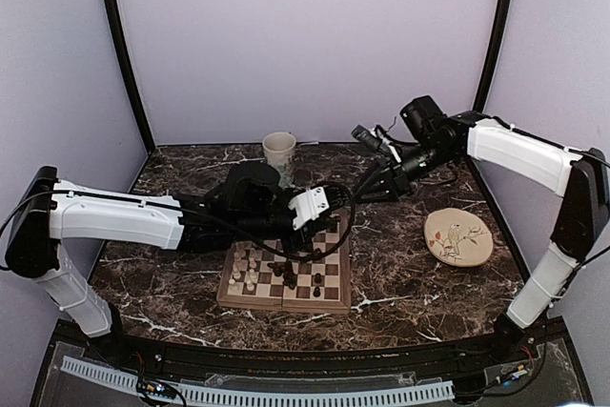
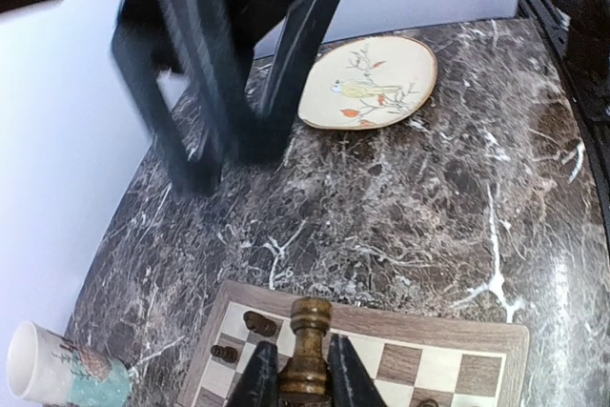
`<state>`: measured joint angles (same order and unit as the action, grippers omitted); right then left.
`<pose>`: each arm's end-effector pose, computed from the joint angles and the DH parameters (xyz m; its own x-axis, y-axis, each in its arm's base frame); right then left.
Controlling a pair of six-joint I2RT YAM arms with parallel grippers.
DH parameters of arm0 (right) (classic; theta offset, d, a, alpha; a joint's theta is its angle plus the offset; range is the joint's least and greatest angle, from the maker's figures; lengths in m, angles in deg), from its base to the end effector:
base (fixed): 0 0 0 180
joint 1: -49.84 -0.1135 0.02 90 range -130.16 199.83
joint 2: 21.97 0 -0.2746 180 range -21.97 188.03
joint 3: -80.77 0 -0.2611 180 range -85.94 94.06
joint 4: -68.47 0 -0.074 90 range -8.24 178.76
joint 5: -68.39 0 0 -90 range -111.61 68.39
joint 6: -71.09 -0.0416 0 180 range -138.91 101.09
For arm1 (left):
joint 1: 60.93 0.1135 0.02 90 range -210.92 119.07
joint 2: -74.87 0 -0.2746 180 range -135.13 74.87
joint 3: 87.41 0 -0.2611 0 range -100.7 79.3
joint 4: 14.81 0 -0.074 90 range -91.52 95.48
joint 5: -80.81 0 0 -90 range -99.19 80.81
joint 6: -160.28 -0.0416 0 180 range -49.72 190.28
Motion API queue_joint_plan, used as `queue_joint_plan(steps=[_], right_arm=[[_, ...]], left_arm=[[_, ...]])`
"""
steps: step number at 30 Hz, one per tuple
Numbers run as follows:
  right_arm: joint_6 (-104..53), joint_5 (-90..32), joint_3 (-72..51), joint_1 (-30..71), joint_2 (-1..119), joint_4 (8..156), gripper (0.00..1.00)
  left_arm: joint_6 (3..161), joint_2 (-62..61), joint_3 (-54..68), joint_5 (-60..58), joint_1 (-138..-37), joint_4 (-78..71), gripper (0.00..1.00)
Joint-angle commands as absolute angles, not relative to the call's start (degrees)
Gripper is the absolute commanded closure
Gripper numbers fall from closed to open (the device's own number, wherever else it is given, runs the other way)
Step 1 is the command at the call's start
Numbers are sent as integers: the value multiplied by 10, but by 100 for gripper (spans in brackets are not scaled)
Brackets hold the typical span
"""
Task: Set up the chess pieces on the board
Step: Pass from the right arm to the left, then pass from the left arm to the right
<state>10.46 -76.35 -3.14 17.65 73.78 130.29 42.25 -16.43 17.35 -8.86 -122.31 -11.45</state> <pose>0.2827 0.2181 0.3021 -0.3354 -0.5457 -0.7680 -0.9202 0.0152 0.3911 0.1848 -0.3391 0.2774 0.2732 0.4805 -0.8334 0.8520 0.2814 0.4415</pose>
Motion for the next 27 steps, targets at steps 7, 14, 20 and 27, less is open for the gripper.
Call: queue_joint_plan(steps=[7,14,20,27], right_arm=[[-312,-885,-163,243,650,922,51],[-402,-893,-169,209,675,882,49],[-430,-892,-167,179,681,851,51],[-445,-900,-164,171,690,835,59]], left_arm=[[664,-152,283,-108,-1215,-462,95],[680,-166,300,-130,-1215,-534,93],[679,-167,292,-124,-1215,-530,93],[676,-165,289,-120,-1215,-522,93]])
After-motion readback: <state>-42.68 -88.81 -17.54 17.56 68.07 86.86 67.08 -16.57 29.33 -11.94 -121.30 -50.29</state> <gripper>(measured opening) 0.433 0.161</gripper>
